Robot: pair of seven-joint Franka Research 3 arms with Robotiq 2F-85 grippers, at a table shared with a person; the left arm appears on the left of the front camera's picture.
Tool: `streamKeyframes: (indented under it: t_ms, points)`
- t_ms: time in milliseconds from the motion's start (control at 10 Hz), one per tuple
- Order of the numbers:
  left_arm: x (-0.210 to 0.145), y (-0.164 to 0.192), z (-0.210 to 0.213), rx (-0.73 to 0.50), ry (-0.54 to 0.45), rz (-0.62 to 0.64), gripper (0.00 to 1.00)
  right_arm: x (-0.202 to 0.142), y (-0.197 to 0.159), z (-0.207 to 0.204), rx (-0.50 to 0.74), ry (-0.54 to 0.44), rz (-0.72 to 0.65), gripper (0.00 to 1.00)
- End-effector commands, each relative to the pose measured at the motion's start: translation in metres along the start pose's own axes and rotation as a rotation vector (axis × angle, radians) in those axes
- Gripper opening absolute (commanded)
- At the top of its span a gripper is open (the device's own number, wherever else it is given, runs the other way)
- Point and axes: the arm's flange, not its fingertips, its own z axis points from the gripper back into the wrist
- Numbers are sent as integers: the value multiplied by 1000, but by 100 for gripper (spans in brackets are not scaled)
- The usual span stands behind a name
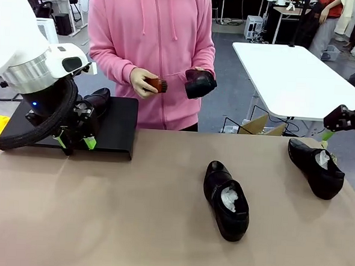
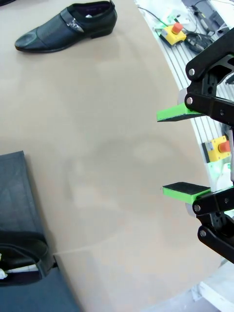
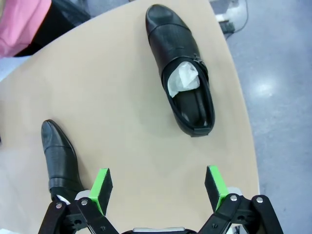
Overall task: Organize the shoes by placing them on the stand.
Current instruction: Pick up one Shoe and place it in the middle of the table.
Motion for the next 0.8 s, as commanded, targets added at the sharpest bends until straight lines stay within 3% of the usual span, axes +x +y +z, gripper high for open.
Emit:
streamKeyframes:
  t_ms: [0, 100, 300, 500, 700]
  points:
    - [0, 1, 0, -8, -10, 4, 66, 1, 1, -4, -2, 6, 20, 100]
    - [0, 1, 0, -8, -10, 4, 66, -2, 12, -8, -9, 13, 227, 100]
    - [0, 1, 0, -8, -10, 4, 66, 20, 16, -36, -44, 124, 449, 100]
    - [0, 1, 0, -8, -10, 4, 66, 32, 16, -69, -108, 177, 588, 100]
    - [0, 1, 0, -8, -10, 4, 66, 33, 12, -92, -59, 171, 661, 100]
